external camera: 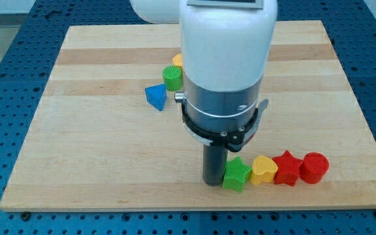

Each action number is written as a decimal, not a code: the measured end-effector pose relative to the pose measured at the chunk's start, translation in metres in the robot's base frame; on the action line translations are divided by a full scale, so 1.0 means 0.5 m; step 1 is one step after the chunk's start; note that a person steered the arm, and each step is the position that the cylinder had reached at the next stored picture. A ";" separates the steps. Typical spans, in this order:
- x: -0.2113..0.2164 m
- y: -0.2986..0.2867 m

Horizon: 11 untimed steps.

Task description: Slide the blue triangle to the left of green star

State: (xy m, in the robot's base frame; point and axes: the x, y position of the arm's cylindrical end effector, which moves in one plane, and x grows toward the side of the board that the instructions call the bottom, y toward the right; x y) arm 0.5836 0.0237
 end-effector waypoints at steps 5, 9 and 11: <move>-0.332 -0.112; -0.342 -0.327; -0.264 -0.397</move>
State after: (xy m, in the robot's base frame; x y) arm 0.4514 -0.1747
